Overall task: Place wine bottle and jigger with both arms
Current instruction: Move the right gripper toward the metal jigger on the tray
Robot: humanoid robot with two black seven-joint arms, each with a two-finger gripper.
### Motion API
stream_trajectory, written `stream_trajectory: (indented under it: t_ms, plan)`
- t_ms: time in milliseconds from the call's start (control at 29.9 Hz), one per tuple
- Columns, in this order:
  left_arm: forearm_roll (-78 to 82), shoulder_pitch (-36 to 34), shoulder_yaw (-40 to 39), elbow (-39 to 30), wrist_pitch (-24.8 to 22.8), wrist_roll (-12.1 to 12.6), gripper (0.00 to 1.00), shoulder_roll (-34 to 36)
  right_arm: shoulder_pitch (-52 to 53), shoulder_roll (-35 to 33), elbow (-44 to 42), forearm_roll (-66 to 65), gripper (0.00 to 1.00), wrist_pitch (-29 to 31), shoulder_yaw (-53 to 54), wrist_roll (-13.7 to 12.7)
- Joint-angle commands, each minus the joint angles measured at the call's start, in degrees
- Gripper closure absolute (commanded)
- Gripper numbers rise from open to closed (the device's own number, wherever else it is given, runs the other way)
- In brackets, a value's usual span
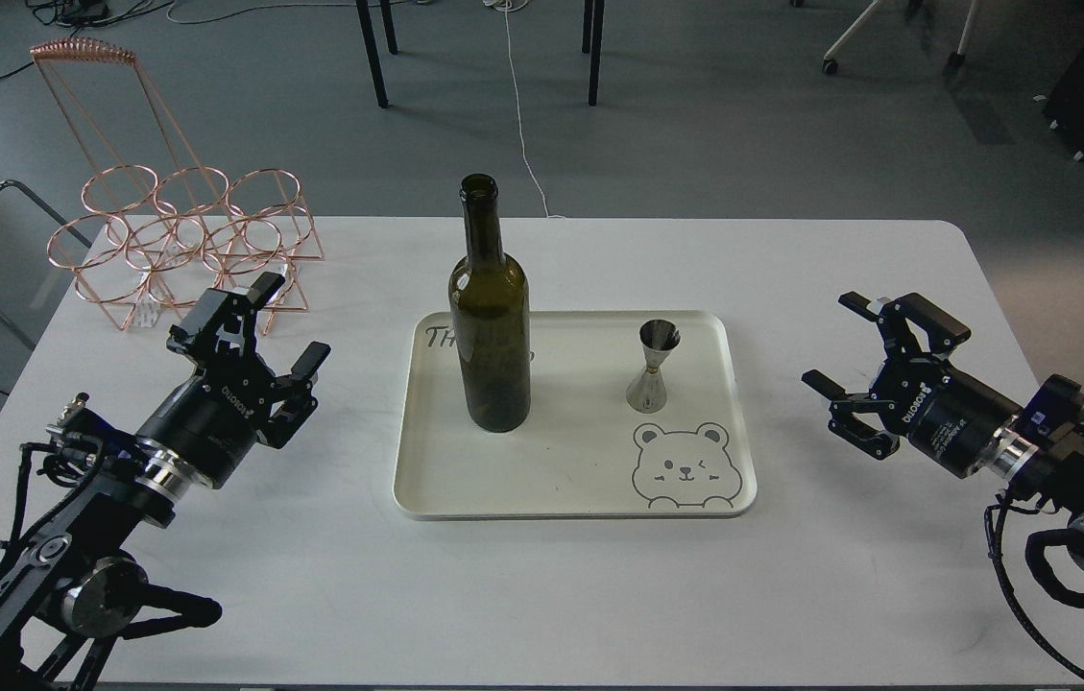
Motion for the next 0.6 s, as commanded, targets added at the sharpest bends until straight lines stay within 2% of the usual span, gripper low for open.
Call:
stream_trajectory:
  t_ms: [0,134,234,301,402,469,569]
  plan:
    - [1.0,0.4,0.1,-0.2,0.1,0.1,0.02,0.0,0.1,-0.1,-0.1,2.5,0.02,0.5,0.8,0.0]
    - [0.3,0.5,0.1,-0.2,0.3,0.1,0.02,-0.2,0.3,-0.5,0.2,1.3,0.02,0.3,0.6,0.0]
    - [0.2,0.4,-0.1,-0.1,-0.2,-0.5,0.02,0.1,1.3,-1.1,0.2,-6.7,0.02,-0.5,0.8,0.0]
    - [0.4,0.2,-0.1,-0.1,-0.2,-2.9,0.02,0.5,2.6,-2.1,0.4,-14.7,0.02,-2.5,0.8,0.0]
    - [0.7,-0.2,0.1,-0.2,-0.5,-8.3,0.02,2.1,3.7,-4.3,2.3,-29.1,0.02,-7.6,0.9,0.0]
    - [0.7,-0.4,0.3,-0.4,-0.7,-9.9,0.02,3.1,4.1,-5.0,3.9,-39.6,0.02,-11.0,0.9,0.0]
    - [0.8,-0.5,0.9,-0.4,-0.8,-10.9,0.02,3.4,4.1,-5.9,7.8,-57.0,0.02,-18.3,0.7,0.0]
